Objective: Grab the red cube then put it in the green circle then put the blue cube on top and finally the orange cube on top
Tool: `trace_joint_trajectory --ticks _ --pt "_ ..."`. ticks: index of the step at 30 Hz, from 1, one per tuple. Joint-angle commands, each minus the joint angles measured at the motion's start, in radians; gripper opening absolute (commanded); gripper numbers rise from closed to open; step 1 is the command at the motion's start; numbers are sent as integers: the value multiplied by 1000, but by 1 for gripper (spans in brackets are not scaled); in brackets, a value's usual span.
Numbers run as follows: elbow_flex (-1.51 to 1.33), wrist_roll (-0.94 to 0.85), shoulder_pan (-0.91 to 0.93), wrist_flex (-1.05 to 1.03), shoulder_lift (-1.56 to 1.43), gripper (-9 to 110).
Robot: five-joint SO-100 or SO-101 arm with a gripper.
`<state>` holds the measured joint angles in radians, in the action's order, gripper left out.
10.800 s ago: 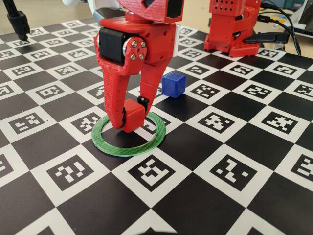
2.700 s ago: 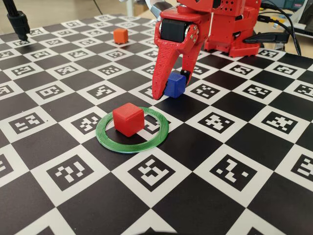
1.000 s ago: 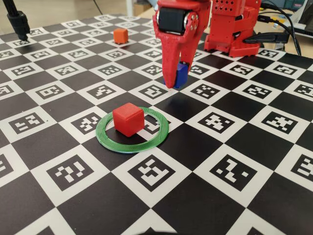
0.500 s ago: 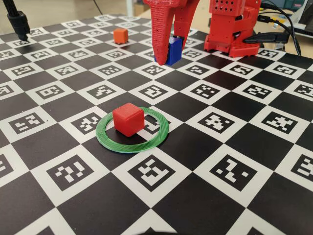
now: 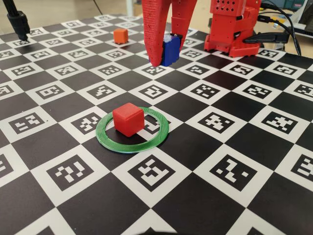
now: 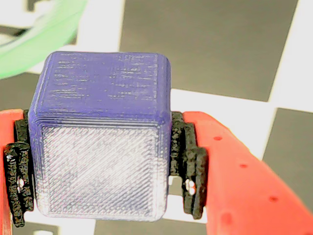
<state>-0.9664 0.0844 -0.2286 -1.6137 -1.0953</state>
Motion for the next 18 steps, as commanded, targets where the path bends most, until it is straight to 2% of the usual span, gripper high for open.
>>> trace_joint_trajectory --ticks 1,18 --pt "163 15 -5 -12 9 5" --pt "341 92 0 48 166 5"
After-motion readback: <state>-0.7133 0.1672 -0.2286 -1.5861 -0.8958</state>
